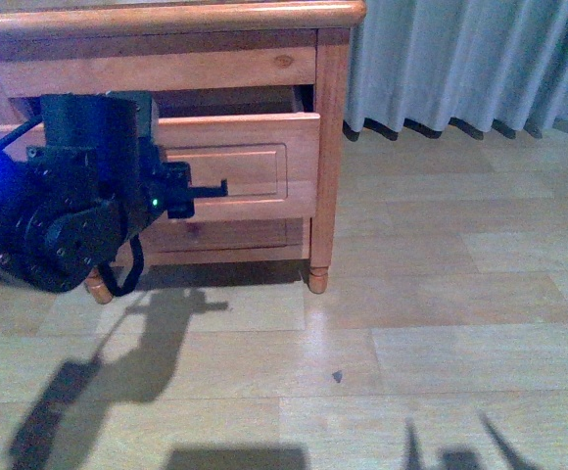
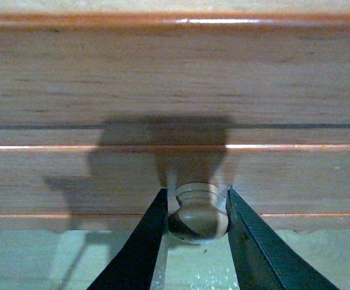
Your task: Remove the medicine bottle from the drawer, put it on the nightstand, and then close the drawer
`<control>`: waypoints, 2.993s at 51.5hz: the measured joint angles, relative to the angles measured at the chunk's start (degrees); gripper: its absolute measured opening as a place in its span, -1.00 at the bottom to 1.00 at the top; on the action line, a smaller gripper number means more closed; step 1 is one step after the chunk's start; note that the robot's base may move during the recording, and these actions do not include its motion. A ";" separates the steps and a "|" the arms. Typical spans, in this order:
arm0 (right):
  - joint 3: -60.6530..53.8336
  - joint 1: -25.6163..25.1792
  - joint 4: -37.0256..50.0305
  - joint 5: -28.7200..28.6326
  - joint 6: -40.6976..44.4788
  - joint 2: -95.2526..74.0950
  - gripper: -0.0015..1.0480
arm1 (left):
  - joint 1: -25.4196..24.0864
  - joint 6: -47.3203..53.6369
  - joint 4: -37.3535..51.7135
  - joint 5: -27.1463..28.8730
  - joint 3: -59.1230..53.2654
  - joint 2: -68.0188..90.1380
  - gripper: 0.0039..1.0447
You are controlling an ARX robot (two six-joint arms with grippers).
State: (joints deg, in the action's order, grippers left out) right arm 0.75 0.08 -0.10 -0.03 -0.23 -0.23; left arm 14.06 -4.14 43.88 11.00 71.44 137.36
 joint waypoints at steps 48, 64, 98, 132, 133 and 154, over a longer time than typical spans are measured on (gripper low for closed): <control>0.00 0.00 0.00 0.00 0.00 0.00 0.87 | 4.50 -11.08 -1.27 0.48 -49.09 -38.66 0.88; 0.00 0.00 0.00 0.00 0.00 0.00 0.87 | -2.34 -7.19 -31.78 -12.52 -41.66 -77.64 0.88; 0.00 0.00 0.00 0.00 0.00 0.00 0.87 | 13.42 -14.82 -60.96 6.95 -44.17 -115.58 0.88; 0.00 0.00 0.00 0.22 0.02 0.00 0.87 | -10.32 3.58 -45.11 -9.42 -64.50 -131.40 -0.95; 0.00 0.00 0.00 0.24 0.00 0.00 0.87 | -11.61 3.63 -45.11 -10.19 -64.67 -131.49 -0.95; 0.00 -0.04 0.02 -0.50 0.04 0.00 0.87 | -13.75 3.67 -44.61 -10.64 -67.87 -134.11 -0.95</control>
State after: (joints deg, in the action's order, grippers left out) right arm 0.75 0.03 -0.08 -0.54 -0.19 -0.23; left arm 0.32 -0.47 -0.73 0.36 3.57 3.25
